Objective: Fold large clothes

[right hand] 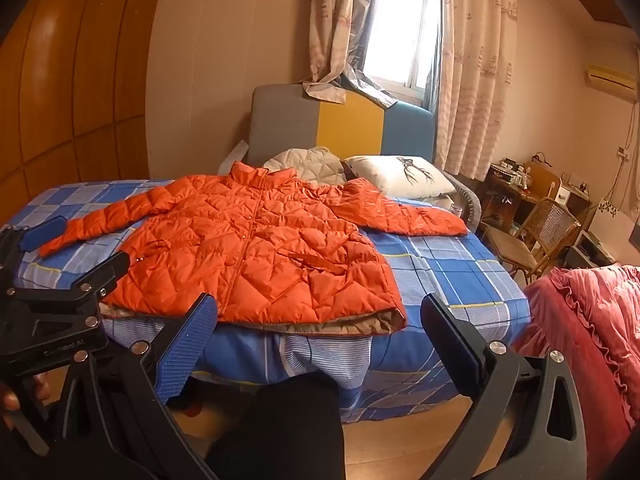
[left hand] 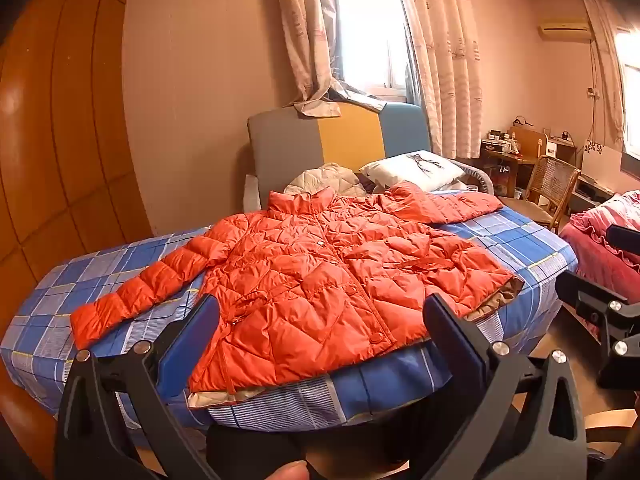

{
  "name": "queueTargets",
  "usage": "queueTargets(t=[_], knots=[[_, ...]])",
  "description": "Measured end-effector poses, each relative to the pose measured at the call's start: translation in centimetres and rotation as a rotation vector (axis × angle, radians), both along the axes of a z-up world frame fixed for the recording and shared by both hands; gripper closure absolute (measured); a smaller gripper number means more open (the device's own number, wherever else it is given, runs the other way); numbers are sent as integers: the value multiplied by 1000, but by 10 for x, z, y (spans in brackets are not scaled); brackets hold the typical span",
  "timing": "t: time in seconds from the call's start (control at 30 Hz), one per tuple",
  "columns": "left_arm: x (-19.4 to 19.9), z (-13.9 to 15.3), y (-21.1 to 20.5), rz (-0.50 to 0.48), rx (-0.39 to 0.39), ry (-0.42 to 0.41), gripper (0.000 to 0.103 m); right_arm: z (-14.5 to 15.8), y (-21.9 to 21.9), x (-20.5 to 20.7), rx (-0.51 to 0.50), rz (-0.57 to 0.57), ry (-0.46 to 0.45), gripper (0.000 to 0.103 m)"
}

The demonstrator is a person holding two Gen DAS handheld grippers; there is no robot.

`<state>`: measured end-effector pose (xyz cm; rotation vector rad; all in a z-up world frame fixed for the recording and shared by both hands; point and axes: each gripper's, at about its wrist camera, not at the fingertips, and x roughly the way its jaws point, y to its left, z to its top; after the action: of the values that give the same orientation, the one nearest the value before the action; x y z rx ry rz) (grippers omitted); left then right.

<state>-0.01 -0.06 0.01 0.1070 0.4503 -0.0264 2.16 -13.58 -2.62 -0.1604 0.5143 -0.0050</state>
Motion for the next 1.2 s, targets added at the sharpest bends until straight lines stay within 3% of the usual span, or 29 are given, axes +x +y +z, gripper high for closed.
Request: queueTargets(t=[1.2], knots=[[3, 2, 4, -15, -28, 10, 2, 1, -10, -1, 0, -19, 10, 3]])
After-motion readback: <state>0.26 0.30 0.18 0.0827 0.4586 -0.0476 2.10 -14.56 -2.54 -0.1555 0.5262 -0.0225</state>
